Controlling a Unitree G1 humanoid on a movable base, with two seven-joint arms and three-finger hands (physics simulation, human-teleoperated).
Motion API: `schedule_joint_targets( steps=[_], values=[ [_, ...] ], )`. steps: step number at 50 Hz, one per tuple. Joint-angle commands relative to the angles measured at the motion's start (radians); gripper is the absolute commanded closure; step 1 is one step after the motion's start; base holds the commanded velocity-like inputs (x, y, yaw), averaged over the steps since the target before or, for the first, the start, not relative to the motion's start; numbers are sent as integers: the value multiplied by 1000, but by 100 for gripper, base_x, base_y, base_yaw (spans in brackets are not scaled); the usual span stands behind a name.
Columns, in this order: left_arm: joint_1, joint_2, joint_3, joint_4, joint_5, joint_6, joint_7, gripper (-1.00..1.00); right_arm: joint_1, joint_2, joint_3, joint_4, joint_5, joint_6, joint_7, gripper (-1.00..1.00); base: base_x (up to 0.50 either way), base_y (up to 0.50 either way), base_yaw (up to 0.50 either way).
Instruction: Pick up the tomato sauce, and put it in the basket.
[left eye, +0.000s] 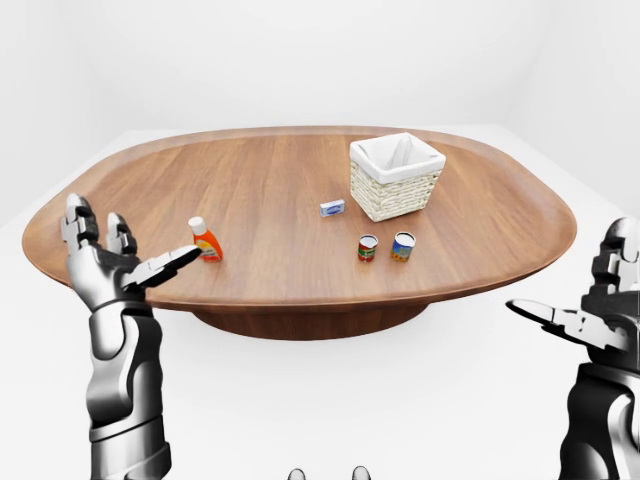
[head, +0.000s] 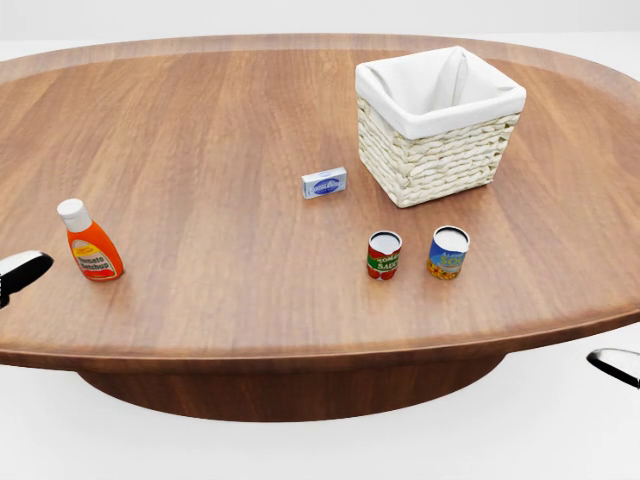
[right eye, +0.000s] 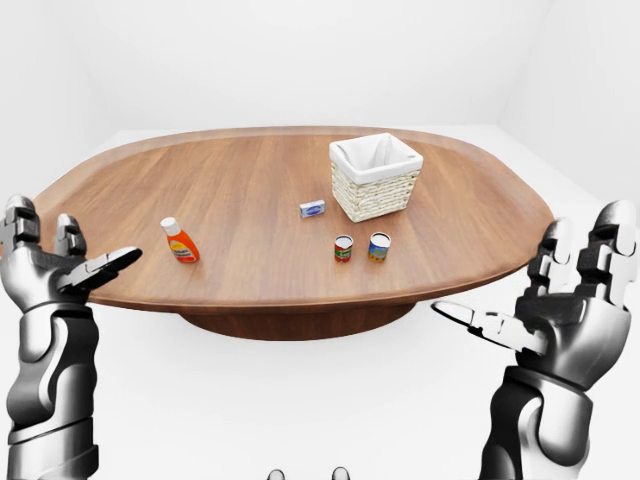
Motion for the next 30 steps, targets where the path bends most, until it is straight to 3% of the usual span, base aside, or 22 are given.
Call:
schedule_joint_targets(
  steps=[1,9,30],
  values=[
    [-17,52,82,0,-150,0,138,-100,12,-3,-106,-99,94,0,-13,-100,0,0,0],
    [-8,56,63,3,-156,0,146,-100,13,-10,-137,-119,151,0,-22,-100,0,-2,0],
    [-15,60,56,24,-170,0,152,-100,11,-20,-130,-103,160,0,-19,-100,0,-25,0]
  ],
)
